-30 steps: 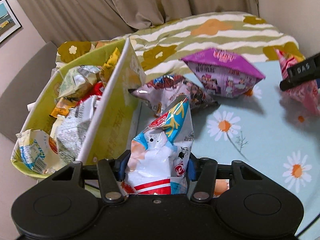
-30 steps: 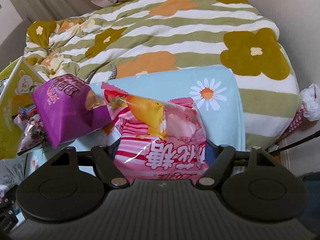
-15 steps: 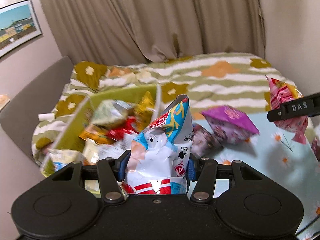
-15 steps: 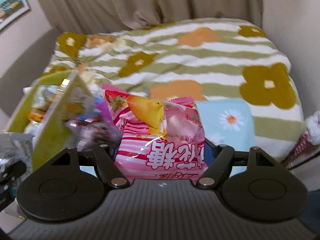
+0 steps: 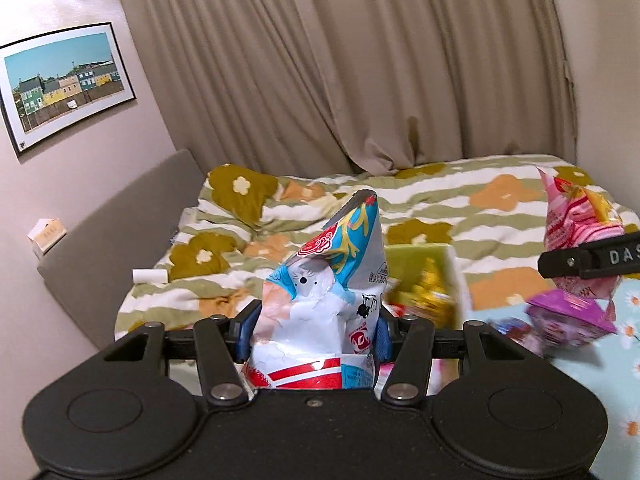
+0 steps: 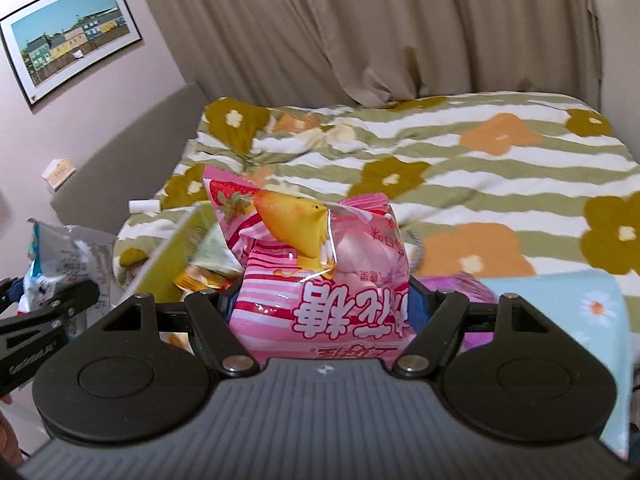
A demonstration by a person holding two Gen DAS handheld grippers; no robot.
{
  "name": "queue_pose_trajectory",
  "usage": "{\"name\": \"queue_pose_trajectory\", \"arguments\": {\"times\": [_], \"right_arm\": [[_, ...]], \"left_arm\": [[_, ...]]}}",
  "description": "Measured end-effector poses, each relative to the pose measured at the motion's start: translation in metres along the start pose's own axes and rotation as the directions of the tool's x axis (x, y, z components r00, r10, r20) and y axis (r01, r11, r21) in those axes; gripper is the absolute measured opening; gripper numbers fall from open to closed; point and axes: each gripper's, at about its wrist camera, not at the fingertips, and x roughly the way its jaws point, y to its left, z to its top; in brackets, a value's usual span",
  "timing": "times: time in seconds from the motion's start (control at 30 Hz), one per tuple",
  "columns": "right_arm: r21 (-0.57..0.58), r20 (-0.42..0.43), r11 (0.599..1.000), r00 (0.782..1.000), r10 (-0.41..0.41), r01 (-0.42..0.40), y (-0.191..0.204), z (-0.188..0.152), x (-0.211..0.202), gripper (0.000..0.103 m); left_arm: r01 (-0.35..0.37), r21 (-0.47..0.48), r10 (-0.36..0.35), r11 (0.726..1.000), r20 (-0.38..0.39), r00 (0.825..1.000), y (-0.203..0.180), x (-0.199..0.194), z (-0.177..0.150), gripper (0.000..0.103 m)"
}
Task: Organize snacks
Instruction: 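Carry both bags into the yellow-green box and open both grippers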
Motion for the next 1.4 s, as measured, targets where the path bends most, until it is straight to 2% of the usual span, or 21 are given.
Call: {"name": "queue_pose_trajectory", "arguments": {"times": [0.17,0.3,0.4,0.43,0.5,0.57,0.73,0.83,1.1,1.2,1.27,1.4], "right_arm": [[-0.015,0.009,1.000,1.000,-0.018,0.018,0.047,0.014,0.027,0.089],[-0.017,-0.003,0.999,0.999,-0.044,0.044,0.073,0.019,0.055,0.089],[-0.004,-0.024,0.998,0.997,-0.069,0.069,0.089,0.019,0.078,0.089],[0.001,-0.032,0.997,0.997,-0.077,0.077,0.093,0.017,0.084,0.089],[0.020,-0.043,0.995,0.995,-0.094,0.095,0.099,0.016,0.097,0.089],[0.044,-0.057,0.993,0.993,-0.108,0.111,0.101,0.013,0.106,0.089],[0.077,-0.091,0.987,0.987,-0.135,0.142,0.100,0.007,0.112,0.089],[0.084,-0.095,0.986,0.987,-0.133,0.141,0.101,0.007,0.112,0.090],[0.052,-0.096,0.995,0.992,-0.080,0.085,0.117,0.014,0.118,0.091],[0.039,-0.105,0.996,0.992,-0.073,0.078,0.126,0.016,0.127,0.095],[0.034,-0.111,0.998,0.992,-0.056,0.060,0.131,0.015,0.133,0.103],[0.052,-0.082,0.998,0.996,-0.034,0.039,0.132,0.007,0.131,0.103]], "left_arm": [[0.029,-0.001,-0.029,1.000,-0.005,1.000,0.042,0.035,0.008,0.059],[0.085,0.026,-0.084,0.996,-0.028,0.996,0.055,0.074,0.011,0.060],[0.149,0.037,-0.146,0.988,-0.080,0.986,0.061,0.109,0.010,0.063],[0.178,0.033,-0.174,0.983,-0.103,0.979,0.063,0.121,0.009,0.066],[0.227,0.030,-0.220,0.973,-0.151,0.964,0.063,0.142,0.006,0.094],[0.262,0.017,-0.256,0.965,-0.171,0.952,0.064,0.151,0.001,0.100],[0.318,-0.028,-0.317,0.948,-0.186,0.930,0.074,0.149,-0.013,0.101],[0.325,-0.069,-0.332,0.943,-0.179,0.926,0.084,0.138,-0.020,0.101],[0.290,-0.082,-0.300,0.953,-0.162,0.940,0.100,0.122,-0.026,0.102],[0.273,-0.102,-0.287,0.957,-0.167,0.943,0.106,0.122,-0.028,0.102],[0.263,-0.115,-0.280,0.958,-0.171,0.945,0.108,0.120,-0.030,0.102],[0.252,-0.124,-0.272,0.960,-0.180,0.945,0.111,0.116,-0.038,0.102]]}}
